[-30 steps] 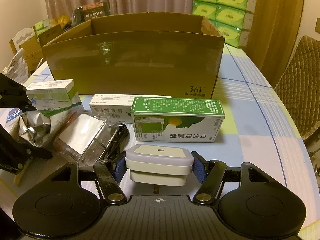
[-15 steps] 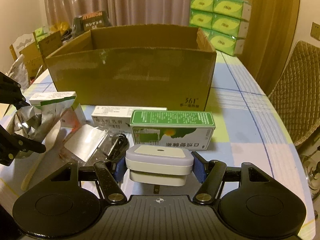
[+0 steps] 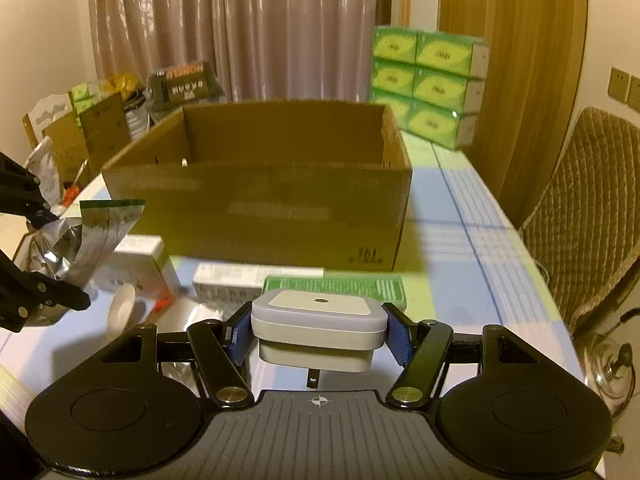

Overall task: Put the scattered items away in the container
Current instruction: 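Carry the foil bag and the white adapter over the open cardboard box with both tools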

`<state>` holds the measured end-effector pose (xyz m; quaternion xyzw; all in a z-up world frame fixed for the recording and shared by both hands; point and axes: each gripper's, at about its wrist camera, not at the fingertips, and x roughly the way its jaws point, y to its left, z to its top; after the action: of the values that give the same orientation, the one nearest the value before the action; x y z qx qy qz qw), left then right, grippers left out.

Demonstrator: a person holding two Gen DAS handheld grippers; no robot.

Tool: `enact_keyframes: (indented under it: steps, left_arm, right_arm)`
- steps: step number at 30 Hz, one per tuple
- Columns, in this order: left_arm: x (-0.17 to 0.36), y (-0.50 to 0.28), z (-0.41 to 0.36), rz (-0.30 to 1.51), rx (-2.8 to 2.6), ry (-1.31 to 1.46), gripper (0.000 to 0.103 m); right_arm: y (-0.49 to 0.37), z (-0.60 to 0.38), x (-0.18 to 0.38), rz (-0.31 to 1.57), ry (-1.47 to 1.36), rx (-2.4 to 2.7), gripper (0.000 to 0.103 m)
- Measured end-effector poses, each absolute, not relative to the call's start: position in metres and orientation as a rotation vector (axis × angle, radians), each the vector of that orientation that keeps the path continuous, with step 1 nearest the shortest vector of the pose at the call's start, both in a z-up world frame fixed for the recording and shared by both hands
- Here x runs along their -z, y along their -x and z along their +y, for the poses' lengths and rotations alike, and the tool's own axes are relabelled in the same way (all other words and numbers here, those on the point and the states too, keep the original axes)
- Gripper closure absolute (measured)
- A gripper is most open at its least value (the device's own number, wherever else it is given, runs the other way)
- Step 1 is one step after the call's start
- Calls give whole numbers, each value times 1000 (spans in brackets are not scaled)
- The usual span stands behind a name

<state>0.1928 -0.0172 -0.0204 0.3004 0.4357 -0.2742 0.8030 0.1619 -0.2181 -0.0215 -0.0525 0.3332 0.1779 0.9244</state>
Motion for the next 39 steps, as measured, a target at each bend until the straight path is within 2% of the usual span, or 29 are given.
enact_keyframes:
  steps: [18,30,39]
  left_arm:
    - [-24,-205,-15,897,539,-596,53]
    - [-69,-258,-18,862,497,-552,53]
    - [-81,-304,-21,858,484,-427,53]
  right_arm:
    - [-181,-208,-20,587,101,-391,40]
    - [-230,-187,-45,527,114,-409,40]
    - [-266,-173,-48,517,120,-413,40]
